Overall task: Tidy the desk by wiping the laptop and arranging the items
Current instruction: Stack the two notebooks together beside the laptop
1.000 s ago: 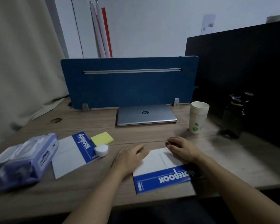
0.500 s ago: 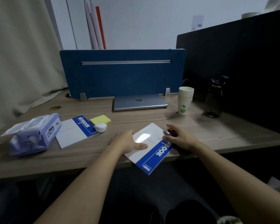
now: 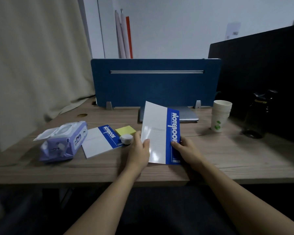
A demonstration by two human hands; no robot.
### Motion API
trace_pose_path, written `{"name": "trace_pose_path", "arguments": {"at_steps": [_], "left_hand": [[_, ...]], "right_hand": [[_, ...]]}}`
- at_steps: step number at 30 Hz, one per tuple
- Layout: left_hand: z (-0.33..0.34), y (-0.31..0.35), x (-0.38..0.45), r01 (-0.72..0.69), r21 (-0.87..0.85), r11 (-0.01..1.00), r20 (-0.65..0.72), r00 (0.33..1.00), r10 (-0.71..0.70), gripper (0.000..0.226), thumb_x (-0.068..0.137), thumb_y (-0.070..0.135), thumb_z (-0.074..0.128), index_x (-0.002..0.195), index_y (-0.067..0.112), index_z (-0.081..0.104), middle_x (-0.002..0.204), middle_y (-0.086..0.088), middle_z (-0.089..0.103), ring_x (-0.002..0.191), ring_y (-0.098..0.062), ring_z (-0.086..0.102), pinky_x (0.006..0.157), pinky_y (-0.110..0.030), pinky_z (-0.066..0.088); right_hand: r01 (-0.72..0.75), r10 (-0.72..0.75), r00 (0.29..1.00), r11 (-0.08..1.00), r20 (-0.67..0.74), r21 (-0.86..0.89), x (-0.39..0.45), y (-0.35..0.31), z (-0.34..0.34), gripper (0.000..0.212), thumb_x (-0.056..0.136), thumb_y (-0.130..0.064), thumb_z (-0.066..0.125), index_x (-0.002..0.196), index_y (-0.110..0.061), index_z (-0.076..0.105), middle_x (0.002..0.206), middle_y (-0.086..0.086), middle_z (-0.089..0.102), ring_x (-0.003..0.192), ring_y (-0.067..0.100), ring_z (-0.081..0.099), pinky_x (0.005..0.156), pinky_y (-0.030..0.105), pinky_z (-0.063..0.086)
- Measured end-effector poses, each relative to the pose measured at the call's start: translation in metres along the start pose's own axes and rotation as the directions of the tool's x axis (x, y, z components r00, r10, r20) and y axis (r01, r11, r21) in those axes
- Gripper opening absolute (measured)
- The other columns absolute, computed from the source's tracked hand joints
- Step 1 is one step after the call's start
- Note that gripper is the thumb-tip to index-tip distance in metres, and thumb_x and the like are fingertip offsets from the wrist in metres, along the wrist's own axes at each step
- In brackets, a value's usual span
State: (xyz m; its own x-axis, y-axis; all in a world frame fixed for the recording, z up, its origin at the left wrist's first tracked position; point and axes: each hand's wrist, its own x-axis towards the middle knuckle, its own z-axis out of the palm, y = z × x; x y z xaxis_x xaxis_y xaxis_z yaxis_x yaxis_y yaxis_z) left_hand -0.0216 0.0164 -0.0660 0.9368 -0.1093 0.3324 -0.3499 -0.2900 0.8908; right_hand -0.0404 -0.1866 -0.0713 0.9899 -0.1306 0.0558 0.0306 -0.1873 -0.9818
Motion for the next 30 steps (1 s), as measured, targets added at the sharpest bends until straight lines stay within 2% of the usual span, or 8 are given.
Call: {"name": "trace_pose_path", "arguments": {"at_steps": [3, 5, 8, 10, 13, 16, 21, 30], "left_hand": [[-0.024, -0.010, 0.010, -0.016, -0.022, 1.000, -0.052, 0.999, 0.015, 0.013, 0.101, 0.034, 0.043, 0.113, 0.038, 0.047, 0.107, 0.014, 0.062, 0.088, -0.001, 0.063, 0.055, -0.012, 0.048], [-0.046, -0.020, 0.018, -0.078, 0.079, 0.994, -0.127, 0.988, 0.088, 0.023, 0.100, 0.029, 0.046, 0.121, 0.032, 0.054, 0.114, 0.011, 0.062, 0.098, 0.000, 0.059, 0.068, -0.012, 0.046], [-0.076, -0.041, 0.034, -0.096, 0.331, 0.939, -0.192, 0.967, 0.167, 0.036, 0.095, 0.021, 0.055, 0.131, 0.019, 0.053, 0.126, 0.001, 0.058, 0.117, -0.018, 0.049, 0.094, -0.031, 0.042], [-0.088, -0.052, 0.043, -0.029, 0.453, 0.891, -0.153, 0.982, 0.110, 0.048, 0.091, 0.027, 0.063, 0.136, 0.016, 0.050, 0.134, -0.005, 0.054, 0.123, -0.026, 0.043, 0.102, -0.038, 0.037], [-0.089, -0.061, 0.052, 0.004, 0.592, 0.806, -0.059, 0.998, 0.038, 0.062, 0.085, 0.045, 0.066, 0.139, 0.022, 0.046, 0.137, -0.002, 0.051, 0.124, -0.025, 0.039, 0.097, -0.038, 0.035], [-0.080, -0.065, 0.058, -0.086, 0.727, 0.681, 0.027, 0.995, 0.097, 0.058, 0.085, 0.055, 0.060, 0.136, 0.029, 0.046, 0.135, 0.005, 0.051, 0.122, -0.021, 0.036, 0.092, -0.039, 0.031], [-0.065, -0.062, 0.068, -0.189, 0.802, 0.567, 0.083, 0.975, 0.208, 0.050, 0.087, 0.058, 0.055, 0.131, 0.035, 0.050, 0.129, 0.011, 0.053, 0.117, -0.017, 0.037, 0.088, -0.037, 0.027], [-0.011, -0.051, 0.083, -0.311, 0.751, 0.583, 0.203, 0.948, 0.244, 0.047, 0.085, 0.062, 0.049, 0.126, 0.039, 0.049, 0.122, 0.013, 0.055, 0.110, -0.015, 0.037, 0.086, -0.038, 0.026]], "right_hand": [[0.063, -0.062, 0.996, 0.998, -0.061, 0.023, 0.017, -0.004, 0.031, 0.026, 0.097, -0.020, 0.058, 0.122, -0.017, 0.053, 0.118, 0.001, 0.068, 0.101, 0.016, 0.068, 0.092, 0.043, 0.054], [0.074, -0.073, 0.993, 0.997, -0.098, 0.010, 0.030, -0.004, 0.043, 0.022, 0.098, -0.022, 0.056, 0.119, -0.020, 0.051, 0.117, -0.001, 0.066, 0.101, 0.013, 0.066, 0.088, 0.040, 0.054], [0.082, -0.087, 0.985, 0.996, -0.152, -0.038, 0.049, -0.003, 0.047, 0.014, 0.100, -0.025, 0.051, 0.114, -0.023, 0.050, 0.108, -0.005, 0.064, 0.096, 0.009, 0.065, 0.075, 0.030, 0.054], [0.084, -0.089, 0.977, 0.996, -0.193, -0.030, 0.060, -0.003, 0.047, 0.012, 0.101, -0.026, 0.050, 0.113, -0.022, 0.050, 0.104, -0.007, 0.063, 0.090, 0.004, 0.064, 0.064, 0.023, 0.049], [0.086, -0.083, 0.970, 0.996, -0.227, 0.001, 0.072, -0.004, 0.044, 0.014, 0.102, -0.026, 0.048, 0.115, -0.022, 0.050, 0.106, -0.007, 0.063, 0.092, 0.006, 0.064, 0.066, 0.025, 0.050], [0.076, -0.068, 0.966, 0.997, -0.250, 0.025, 0.081, -0.003, 0.038, 0.016, 0.102, -0.025, 0.048, 0.117, -0.022, 0.050, 0.110, -0.004, 0.063, 0.094, 0.010, 0.065, 0.068, 0.028, 0.052], [0.073, -0.037, 0.964, 0.989, -0.264, 0.128, 0.086, 0.000, 0.026, 0.016, 0.102, -0.025, 0.049, 0.117, -0.019, 0.051, 0.111, -0.001, 0.066, 0.096, 0.015, 0.068, 0.067, 0.028, 0.054], [0.068, -0.046, 0.934, 0.997, -0.355, 0.048, 0.091, 0.013, -0.034, 0.017, 0.101, -0.025, 0.051, 0.116, -0.019, 0.053, 0.108, -0.003, 0.065, 0.087, 0.006, 0.066, 0.056, 0.018, 0.050]]}}
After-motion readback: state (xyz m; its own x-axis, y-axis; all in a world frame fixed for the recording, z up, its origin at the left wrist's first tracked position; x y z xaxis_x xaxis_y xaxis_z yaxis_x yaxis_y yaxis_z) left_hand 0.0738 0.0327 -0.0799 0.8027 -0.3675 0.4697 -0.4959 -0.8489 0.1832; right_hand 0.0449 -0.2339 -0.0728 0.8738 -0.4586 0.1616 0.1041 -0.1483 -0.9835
